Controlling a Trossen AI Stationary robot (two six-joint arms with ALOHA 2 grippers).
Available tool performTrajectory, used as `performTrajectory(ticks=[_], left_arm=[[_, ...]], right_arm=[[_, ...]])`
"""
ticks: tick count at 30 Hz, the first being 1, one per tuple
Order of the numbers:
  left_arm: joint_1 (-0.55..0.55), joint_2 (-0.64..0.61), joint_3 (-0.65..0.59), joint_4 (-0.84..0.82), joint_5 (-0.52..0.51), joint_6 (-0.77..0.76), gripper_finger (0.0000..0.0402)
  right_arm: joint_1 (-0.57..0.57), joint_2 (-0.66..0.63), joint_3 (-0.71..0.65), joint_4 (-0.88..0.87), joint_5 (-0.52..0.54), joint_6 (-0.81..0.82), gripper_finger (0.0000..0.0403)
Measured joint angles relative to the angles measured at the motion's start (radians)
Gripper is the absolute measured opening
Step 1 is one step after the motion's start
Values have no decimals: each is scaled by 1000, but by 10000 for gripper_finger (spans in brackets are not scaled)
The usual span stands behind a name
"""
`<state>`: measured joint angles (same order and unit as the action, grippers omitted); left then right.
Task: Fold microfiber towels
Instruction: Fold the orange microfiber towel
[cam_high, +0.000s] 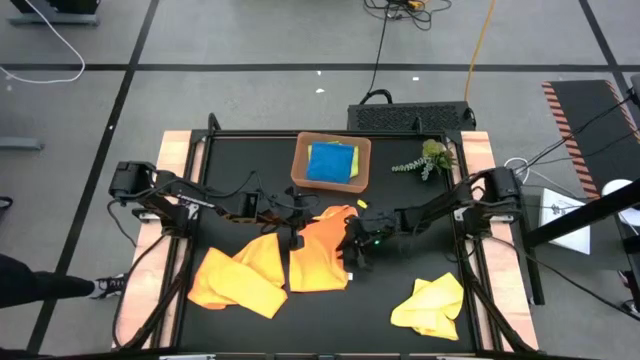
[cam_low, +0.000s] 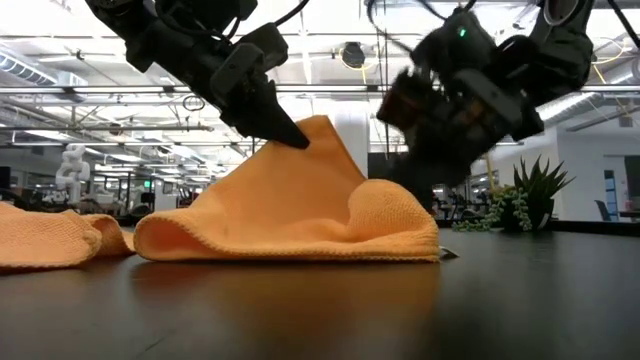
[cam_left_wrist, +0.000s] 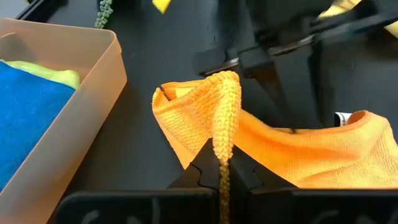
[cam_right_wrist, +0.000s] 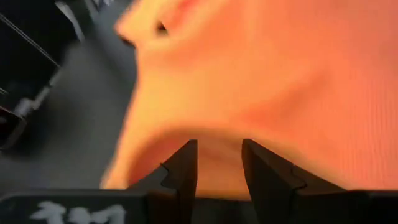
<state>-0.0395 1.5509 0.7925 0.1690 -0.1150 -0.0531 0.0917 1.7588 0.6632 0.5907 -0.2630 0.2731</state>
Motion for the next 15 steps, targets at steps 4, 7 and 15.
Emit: performTrajectory(ticks=[4, 7, 15], left_arm=[[0, 0, 0, -7, 0, 9, 6], [0, 0, 0, -11, 0, 21, 3], [-10, -12, 1, 12, -34, 75, 3]], right_arm=[[-1, -27, 0, -181, 0, 0, 116], [-1, -82, 0, -305, 19, -3, 116], [0, -312, -5, -481, 271, -28, 116]])
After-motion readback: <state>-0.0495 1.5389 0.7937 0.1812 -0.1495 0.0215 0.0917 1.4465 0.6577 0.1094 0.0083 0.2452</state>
